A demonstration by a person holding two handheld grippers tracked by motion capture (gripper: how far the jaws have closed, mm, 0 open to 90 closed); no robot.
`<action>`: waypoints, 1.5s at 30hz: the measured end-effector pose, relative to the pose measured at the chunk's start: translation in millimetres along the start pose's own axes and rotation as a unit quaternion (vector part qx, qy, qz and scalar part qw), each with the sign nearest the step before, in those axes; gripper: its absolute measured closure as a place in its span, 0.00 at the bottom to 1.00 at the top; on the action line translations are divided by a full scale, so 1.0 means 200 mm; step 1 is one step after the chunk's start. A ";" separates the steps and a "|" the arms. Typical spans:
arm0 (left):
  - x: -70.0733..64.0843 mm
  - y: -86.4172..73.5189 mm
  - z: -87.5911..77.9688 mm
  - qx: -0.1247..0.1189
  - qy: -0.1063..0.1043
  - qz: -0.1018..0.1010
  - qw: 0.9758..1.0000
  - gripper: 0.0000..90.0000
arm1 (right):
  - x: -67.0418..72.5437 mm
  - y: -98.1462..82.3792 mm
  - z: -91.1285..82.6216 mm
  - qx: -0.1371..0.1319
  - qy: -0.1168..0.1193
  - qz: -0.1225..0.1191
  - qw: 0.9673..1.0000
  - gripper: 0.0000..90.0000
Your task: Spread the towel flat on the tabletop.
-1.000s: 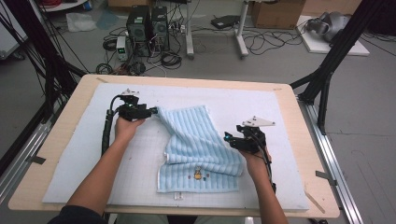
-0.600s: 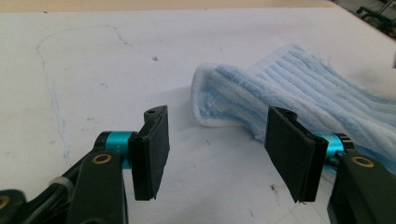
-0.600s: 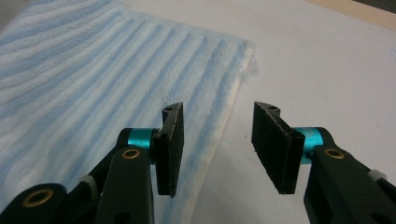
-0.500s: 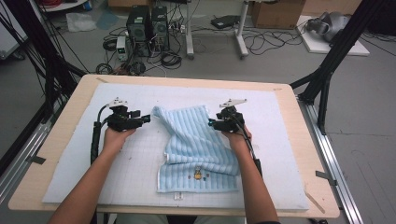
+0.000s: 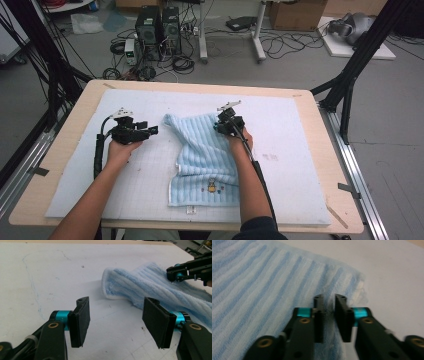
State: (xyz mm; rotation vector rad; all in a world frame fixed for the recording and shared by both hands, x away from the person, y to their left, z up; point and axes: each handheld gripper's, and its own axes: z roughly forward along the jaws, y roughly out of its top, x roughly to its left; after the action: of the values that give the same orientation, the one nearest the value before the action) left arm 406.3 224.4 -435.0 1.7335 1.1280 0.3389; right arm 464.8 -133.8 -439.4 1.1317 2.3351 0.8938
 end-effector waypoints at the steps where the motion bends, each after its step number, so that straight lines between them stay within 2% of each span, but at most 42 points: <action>1: 0.00 0.00 0.00 0.002 0.001 0.000 1.000 0.44 | 0.00 0.00 0.00 0.004 -0.015 -0.009 1.000 0.95; 2: 0.00 -0.01 0.00 0.004 0.002 -0.001 1.000 0.44 | -0.01 0.00 -0.01 0.009 -0.031 -0.012 0.999 0.95; 3: 0.00 -0.01 0.00 0.004 0.003 -0.002 1.000 0.44 | -0.03 -0.01 -0.02 0.011 -0.040 -0.004 0.999 0.95; 5: 0.00 -0.01 0.01 0.009 0.004 0.001 1.000 0.44 | -0.09 -0.03 -0.05 0.005 -0.054 0.023 0.998 0.95; 8: -0.01 -0.02 0.03 0.010 0.003 -0.001 1.000 0.44 | -0.19 -0.07 -0.09 0.003 -0.082 0.067 0.994 0.95; 9: -0.02 -0.02 0.03 0.010 0.002 0.001 1.000 0.44 | -0.22 -0.09 -0.10 0.002 -0.085 0.083 0.993 0.94; 11: -0.03 -0.02 0.05 0.010 -0.002 0.002 1.000 0.45 | -0.26 -0.12 -0.12 -0.002 -0.068 0.106 0.992 0.85; 15: -0.06 -0.02 0.09 0.004 -0.007 -0.001 1.000 0.46 | -0.27 -0.14 -0.17 -0.031 -0.059 0.113 0.991 0.71; 17: -0.07 -0.03 0.12 0.003 -0.011 -0.001 1.000 0.47 | -0.27 -0.16 -0.22 -0.045 -0.055 0.117 0.991 0.67; 20: -0.11 -0.02 0.15 0.009 -0.013 0.009 1.000 0.48 | -0.28 -0.22 -0.28 -0.063 -0.036 0.123 0.990 0.64; 24: -0.17 0.00 0.20 0.010 -0.028 0.012 0.999 0.48 | -0.29 -0.30 -0.39 -0.080 -0.013 0.130 0.988 0.62; 28: -0.23 0.00 0.26 0.033 -0.028 0.019 0.999 0.46 | -0.27 -0.37 -0.50 -0.102 0.001 0.124 0.987 0.57; 31: -0.28 0.01 0.31 0.044 -0.025 0.037 0.998 0.45 | -0.24 -0.43 -0.57 -0.110 0.016 0.126 0.986 0.54; 34: -0.32 0.00 0.37 0.062 -0.020 0.051 0.997 0.45 | -0.20 -0.47 -0.62 -0.126 0.018 0.117 0.985 0.51; 35: -0.33 0.01 0.39 0.080 -0.015 0.059 0.995 0.46 | -0.19 -0.48 -0.62 -0.128 0.021 0.117 0.985 0.48; 37: -0.35 0.02 0.40 0.078 0.000 0.090 0.993 0.48 | -0.17 -0.50 -0.63 -0.135 0.019 0.115 0.984 0.48; 38: -0.37 0.02 0.40 0.082 0.008 0.104 0.991 0.51 | -0.17 -0.50 -0.64 -0.133 0.019 0.114 0.984 0.47; 40: -0.40 0.02 0.43 0.092 0.011 0.123 0.988 0.53 | -0.17 -0.50 -0.65 -0.139 0.022 0.117 0.983 0.46; 41: -0.42 0.02 0.44 0.092 0.019 0.137 0.986 0.56 | -0.17 -0.50 -0.65 -0.144 0.022 0.119 0.982 0.46; 42: -0.43 0.02 0.44 0.095 0.019 0.134 0.986 0.59 | -0.17 -0.51 -0.66 -0.144 0.022 0.123 0.982 0.46; 43: -0.43 0.03 0.44 0.099 0.021 0.129 0.986 0.67 | -0.18 -0.51 -0.66 -0.144 0.023 0.124 0.981 0.46; 44: -0.44 0.04 0.44 0.107 0.022 0.133 0.985 0.76 | -0.18 -0.51 -0.66 -0.144 0.023 0.125 0.981 0.46; 45: -0.44 0.05 0.45 0.111 0.023 0.140 0.984 0.90 | -0.18 -0.51 -0.66 -0.144 0.023 0.126 0.981 0.46</action>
State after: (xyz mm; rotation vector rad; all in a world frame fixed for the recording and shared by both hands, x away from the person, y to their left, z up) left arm 424.7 100.2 -444.9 2.0975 0.9834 0.4396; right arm 353.1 -260.0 -413.2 1.3079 2.0384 1.3126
